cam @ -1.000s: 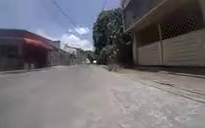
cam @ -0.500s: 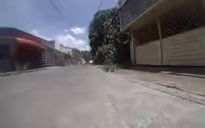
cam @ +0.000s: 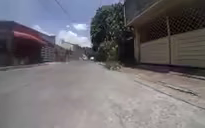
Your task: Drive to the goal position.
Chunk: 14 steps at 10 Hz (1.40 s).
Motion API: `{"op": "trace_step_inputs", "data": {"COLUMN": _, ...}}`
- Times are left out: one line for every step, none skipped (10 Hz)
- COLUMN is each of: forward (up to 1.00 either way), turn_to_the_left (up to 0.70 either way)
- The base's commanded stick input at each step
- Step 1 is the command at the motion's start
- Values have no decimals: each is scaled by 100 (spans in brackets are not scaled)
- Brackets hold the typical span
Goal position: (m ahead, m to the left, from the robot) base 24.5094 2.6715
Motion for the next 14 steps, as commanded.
{"op": "trace_step_inputs", "data": {"forward": 85, "turn_to_the_left": 0}}
{"op": "trace_step_inputs", "data": {"forward": 85, "turn_to_the_left": 0}}
{"op": "trace_step_inputs", "data": {"forward": 85, "turn_to_the_left": 0}}
{"op": "trace_step_inputs", "data": {"forward": 85, "turn_to_the_left": 0}}
{"op": "trace_step_inputs", "data": {"forward": 85, "turn_to_the_left": 0}}
{"op": "trace_step_inputs", "data": {"forward": 85, "turn_to_the_left": 0}}
{"op": "trace_step_inputs", "data": {"forward": 85, "turn_to_the_left": 0}}
{"op": "trace_step_inputs", "data": {"forward": 85, "turn_to_the_left": 0}}
{"op": "trace_step_inputs", "data": {"forward": 85, "turn_to_the_left": 0}}
{"op": "trace_step_inputs", "data": {"forward": 85, "turn_to_the_left": 0}}
{"op": "trace_step_inputs", "data": {"forward": 85, "turn_to_the_left": 0}}
{"op": "trace_step_inputs", "data": {"forward": 85, "turn_to_the_left": 0}}
{"op": "trace_step_inputs", "data": {"forward": 85, "turn_to_the_left": 0}}
{"op": "trace_step_inputs", "data": {"forward": 85, "turn_to_the_left": 0}}
